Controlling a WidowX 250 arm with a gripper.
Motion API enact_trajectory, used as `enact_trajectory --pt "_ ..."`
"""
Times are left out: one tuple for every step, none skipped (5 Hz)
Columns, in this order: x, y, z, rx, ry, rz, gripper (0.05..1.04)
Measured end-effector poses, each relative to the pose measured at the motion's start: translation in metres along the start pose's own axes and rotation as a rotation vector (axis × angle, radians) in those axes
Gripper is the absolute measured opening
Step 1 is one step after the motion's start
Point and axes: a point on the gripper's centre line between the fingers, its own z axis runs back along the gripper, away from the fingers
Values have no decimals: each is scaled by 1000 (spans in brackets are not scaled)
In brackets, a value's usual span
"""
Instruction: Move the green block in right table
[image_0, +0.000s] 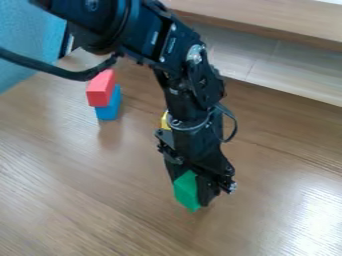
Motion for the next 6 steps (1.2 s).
enact_trajectory --pt "-2 -3 -4 6 6 -12 590" --pt "-5 -6 -10 15 23 -23 590" --pt "-7 -8 -14 15 33 -28 641" --pt "-8 -10 -14 17 35 -36 934" --pt "-12 -10 -16 19 48 -39 1006" --pt "-13 -6 -11 14 51 -30 1001"
